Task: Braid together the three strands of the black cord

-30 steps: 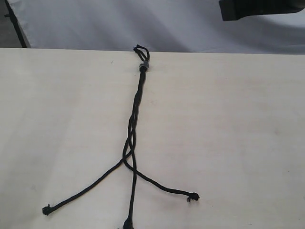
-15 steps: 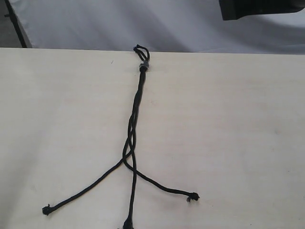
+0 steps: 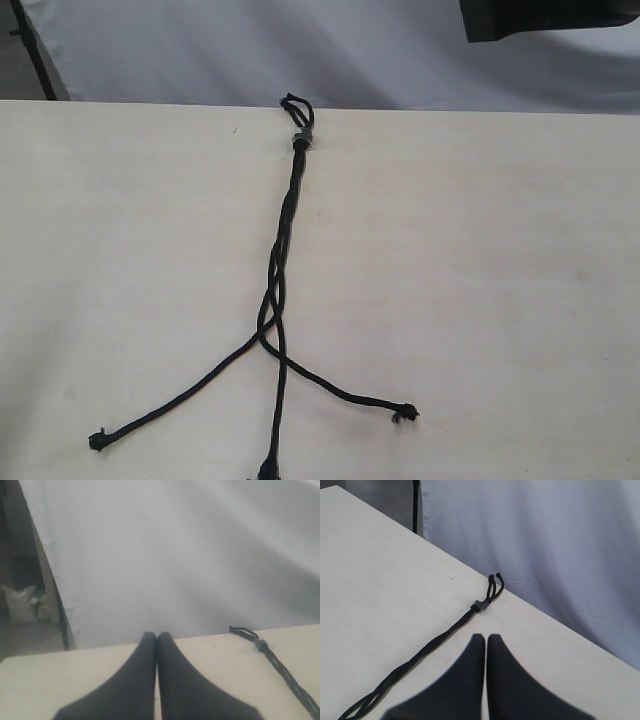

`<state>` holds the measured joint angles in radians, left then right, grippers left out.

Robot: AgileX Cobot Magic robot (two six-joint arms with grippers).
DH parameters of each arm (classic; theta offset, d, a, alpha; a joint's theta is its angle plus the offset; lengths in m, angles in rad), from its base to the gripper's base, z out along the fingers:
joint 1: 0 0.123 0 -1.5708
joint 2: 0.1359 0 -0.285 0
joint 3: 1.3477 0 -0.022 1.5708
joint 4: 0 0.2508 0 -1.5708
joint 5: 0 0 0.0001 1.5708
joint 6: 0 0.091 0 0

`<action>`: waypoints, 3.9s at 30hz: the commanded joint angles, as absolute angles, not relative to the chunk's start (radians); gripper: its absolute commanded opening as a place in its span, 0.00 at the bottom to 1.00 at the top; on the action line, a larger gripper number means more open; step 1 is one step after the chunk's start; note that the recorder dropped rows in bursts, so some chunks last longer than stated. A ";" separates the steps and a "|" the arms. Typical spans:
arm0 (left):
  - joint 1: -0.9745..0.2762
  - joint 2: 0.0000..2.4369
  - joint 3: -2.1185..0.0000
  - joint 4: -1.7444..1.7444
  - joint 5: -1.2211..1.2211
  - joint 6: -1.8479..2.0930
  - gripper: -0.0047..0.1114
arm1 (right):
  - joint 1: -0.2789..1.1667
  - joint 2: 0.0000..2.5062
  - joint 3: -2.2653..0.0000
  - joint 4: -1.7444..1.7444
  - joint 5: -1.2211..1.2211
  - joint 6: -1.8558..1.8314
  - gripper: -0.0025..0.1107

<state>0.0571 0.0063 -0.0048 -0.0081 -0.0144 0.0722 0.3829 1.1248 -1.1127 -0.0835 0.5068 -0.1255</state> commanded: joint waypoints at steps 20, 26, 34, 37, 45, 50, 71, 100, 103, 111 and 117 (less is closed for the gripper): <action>0.152 0.000 0.000 0.015 0.165 -0.024 0.04 | 0.378 1.121 -1.112 -0.086 0.499 -0.120 0.04; 0.152 0.000 0.000 0.015 0.165 -0.024 0.04 | 0.378 1.119 -1.112 -0.062 0.467 -0.076 0.04; 0.152 0.000 0.000 0.015 0.165 -0.024 0.04 | 0.415 0.959 -0.890 0.040 0.426 -0.011 0.04; 0.152 0.000 0.000 0.015 0.165 -0.024 0.04 | 0.415 0.849 -0.722 0.053 0.337 0.000 0.04; 0.152 0.000 0.000 0.015 0.165 -0.024 0.04 | 0.415 0.568 -0.298 0.053 0.054 0.100 0.04; 0.152 0.000 0.000 0.015 0.165 -0.024 0.04 | 0.415 0.438 -0.161 0.053 0.067 0.100 0.04; 0.152 0.000 0.000 0.015 0.165 -0.024 0.04 | -0.090 0.012 0.000 0.053 0.144 0.100 0.04; 0.152 0.000 0.000 0.015 0.165 -0.024 0.04 | -0.088 0.000 0.000 0.051 0.216 0.090 0.04; 0.152 0.000 0.000 0.015 0.165 -0.024 0.04 | -0.088 0.000 0.000 0.051 0.216 0.090 0.04; 0.152 0.000 0.000 0.015 0.165 -0.024 0.04 | -0.088 0.000 0.000 0.051 0.216 0.090 0.04; 0.152 0.000 0.000 0.015 0.165 -0.024 0.04 | -0.088 0.000 0.000 0.051 0.216 0.090 0.04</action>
<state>0.1512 0.0041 -0.0025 0.0176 0.1642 -0.0143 -0.0831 0.0070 -0.0018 0.0559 0.2154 0.0992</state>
